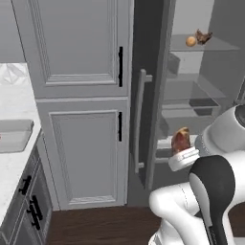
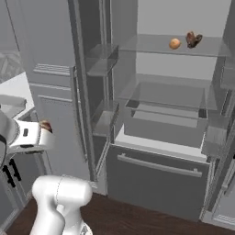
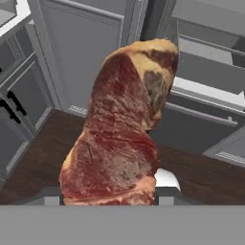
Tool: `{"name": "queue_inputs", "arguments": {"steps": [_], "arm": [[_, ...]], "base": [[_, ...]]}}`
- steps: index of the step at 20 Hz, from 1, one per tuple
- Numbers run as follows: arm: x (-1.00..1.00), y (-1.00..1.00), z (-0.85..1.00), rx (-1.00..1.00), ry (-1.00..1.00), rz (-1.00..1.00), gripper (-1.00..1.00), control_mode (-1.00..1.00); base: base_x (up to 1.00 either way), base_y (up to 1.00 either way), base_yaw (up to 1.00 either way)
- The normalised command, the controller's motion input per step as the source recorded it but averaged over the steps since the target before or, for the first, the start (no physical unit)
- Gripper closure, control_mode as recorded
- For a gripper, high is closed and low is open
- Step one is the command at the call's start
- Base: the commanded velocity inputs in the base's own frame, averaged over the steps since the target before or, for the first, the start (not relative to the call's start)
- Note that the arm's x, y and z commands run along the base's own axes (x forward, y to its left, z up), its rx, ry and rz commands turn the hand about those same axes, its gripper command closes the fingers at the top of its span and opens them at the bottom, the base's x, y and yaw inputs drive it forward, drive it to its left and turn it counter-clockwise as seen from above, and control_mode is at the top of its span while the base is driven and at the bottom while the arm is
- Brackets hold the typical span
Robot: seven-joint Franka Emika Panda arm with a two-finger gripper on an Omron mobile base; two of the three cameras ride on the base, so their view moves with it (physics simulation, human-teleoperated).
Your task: Place one squash and one steak in each tupperware on the nearby counter, to pack two identical lunches.
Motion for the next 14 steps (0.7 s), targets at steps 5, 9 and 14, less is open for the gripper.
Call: {"name": "queue_inputs", "arguments": {"steps": [5, 9, 14], "arm": [[0.00, 0.00, 0.00, 0.00, 0.00, 0.00, 1.00, 1.00], [0.00, 0.00, 0.00, 0.00, 0.00, 0.00, 1.00, 1.00], [0.00, 0.00, 0.00, 0.00, 0.00, 0.00, 1.00, 1.00]], "base": [[-0.03, 1.00, 0.20], [0.01, 0.96, 0.21], [0.67, 0.31, 0.15]]}}
